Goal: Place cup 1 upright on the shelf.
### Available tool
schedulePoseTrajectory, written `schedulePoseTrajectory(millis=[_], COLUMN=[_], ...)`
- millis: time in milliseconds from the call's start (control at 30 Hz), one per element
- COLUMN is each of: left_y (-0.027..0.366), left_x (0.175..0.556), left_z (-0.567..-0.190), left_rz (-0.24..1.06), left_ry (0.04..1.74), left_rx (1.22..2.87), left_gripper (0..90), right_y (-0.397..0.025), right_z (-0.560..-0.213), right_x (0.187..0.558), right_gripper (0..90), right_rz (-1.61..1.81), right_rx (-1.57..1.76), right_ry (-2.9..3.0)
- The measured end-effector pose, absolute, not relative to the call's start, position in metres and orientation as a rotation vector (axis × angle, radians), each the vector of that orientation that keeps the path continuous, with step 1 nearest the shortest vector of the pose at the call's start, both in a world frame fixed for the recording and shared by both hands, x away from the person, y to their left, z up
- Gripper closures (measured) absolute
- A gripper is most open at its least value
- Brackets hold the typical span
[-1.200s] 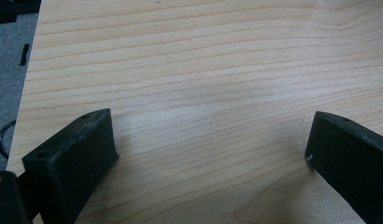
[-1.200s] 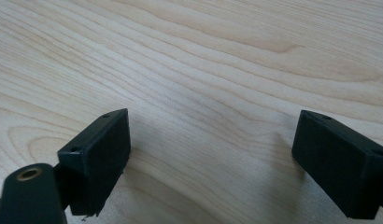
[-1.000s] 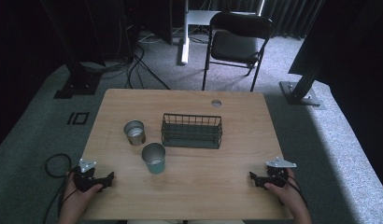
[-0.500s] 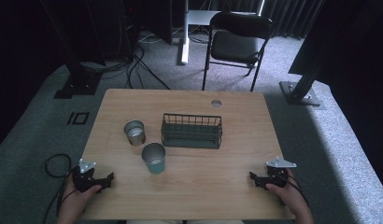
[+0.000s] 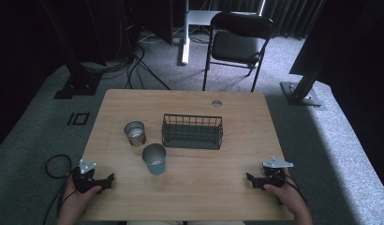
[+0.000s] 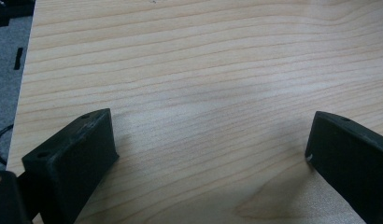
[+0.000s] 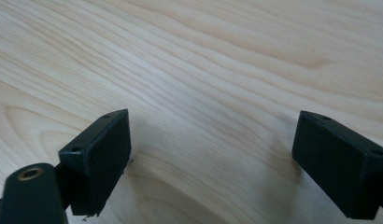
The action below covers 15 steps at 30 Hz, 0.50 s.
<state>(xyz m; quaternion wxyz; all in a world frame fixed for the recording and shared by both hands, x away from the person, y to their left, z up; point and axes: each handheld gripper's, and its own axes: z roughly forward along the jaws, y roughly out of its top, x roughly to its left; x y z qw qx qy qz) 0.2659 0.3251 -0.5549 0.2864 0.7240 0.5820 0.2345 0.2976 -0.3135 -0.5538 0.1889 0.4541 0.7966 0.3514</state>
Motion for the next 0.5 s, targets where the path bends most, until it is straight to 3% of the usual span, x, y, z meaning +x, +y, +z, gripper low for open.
schedulePoseTrajectory(millis=[500], left_y=[0.325], left_x=[0.266], left_z=[-0.555], left_rz=[0.627], left_ry=[1.556], left_rx=[1.930], left_gripper=[2.3], right_y=[-0.286], right_z=[-0.544], right_x=[0.304], right_gripper=[11.5], right_rz=[1.045], right_rx=[1.159], right_ry=[2.311])
